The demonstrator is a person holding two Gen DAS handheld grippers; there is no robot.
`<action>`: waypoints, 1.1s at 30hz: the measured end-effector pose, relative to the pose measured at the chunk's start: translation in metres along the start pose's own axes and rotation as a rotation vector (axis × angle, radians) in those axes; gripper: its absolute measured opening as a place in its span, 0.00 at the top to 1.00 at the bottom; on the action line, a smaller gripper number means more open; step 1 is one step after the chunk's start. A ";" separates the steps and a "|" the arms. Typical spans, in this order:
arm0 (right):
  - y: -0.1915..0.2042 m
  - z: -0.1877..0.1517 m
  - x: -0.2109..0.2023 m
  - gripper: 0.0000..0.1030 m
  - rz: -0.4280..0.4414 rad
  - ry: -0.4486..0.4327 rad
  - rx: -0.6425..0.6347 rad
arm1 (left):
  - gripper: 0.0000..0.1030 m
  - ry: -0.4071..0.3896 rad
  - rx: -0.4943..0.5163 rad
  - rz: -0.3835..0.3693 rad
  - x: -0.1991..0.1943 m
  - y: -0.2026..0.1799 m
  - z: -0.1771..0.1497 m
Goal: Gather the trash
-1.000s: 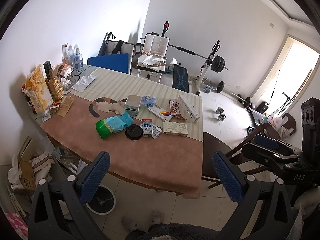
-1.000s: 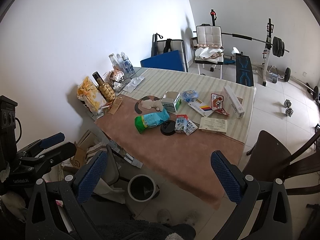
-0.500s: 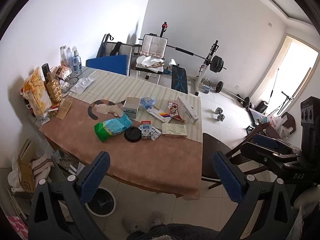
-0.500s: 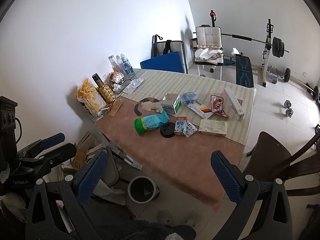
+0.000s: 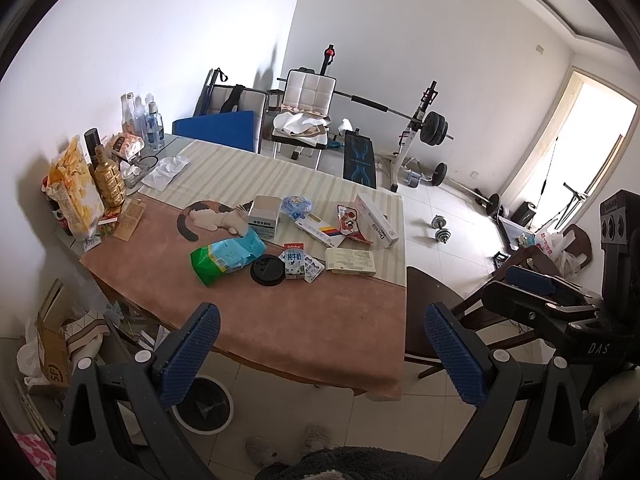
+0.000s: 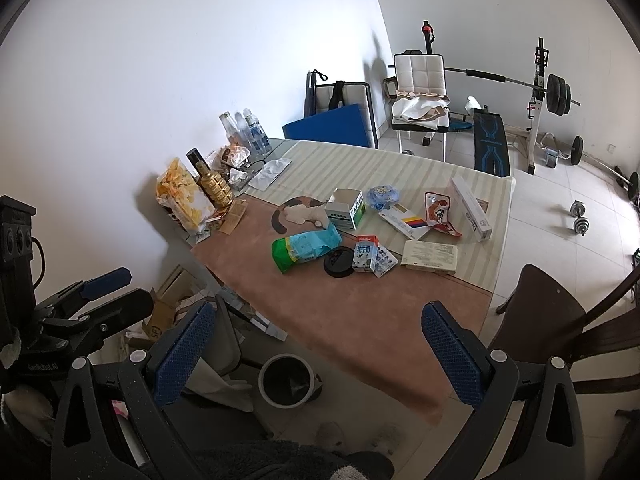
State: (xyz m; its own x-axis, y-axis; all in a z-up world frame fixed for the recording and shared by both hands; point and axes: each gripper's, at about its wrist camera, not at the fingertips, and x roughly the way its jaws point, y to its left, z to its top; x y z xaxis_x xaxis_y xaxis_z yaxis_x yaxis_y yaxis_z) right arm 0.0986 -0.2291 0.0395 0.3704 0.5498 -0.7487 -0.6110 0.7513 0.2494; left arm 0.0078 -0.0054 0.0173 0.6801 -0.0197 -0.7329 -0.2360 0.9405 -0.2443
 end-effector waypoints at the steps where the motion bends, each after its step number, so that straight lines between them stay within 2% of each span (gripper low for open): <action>1: -0.002 -0.004 0.000 0.00 0.001 -0.001 0.000 | 0.00 -0.001 0.000 0.000 0.000 0.000 0.000; 30: 0.003 -0.001 0.002 0.00 0.000 -0.002 0.001 | 0.00 -0.002 0.001 0.002 -0.003 -0.008 0.007; 32: 0.001 -0.005 0.004 0.00 -0.002 -0.008 0.010 | 0.00 -0.003 0.002 0.016 -0.003 -0.009 0.009; 33: 0.002 -0.003 0.005 0.00 -0.010 -0.013 0.026 | 0.00 -0.005 0.007 0.042 -0.005 -0.012 0.020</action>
State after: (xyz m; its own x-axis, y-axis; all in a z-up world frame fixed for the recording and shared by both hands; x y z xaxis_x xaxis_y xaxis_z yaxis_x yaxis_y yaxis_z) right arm 0.0974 -0.2261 0.0338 0.3852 0.5470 -0.7432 -0.5893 0.7656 0.2580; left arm 0.0215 -0.0102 0.0364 0.6732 0.0211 -0.7391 -0.2594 0.9428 -0.2093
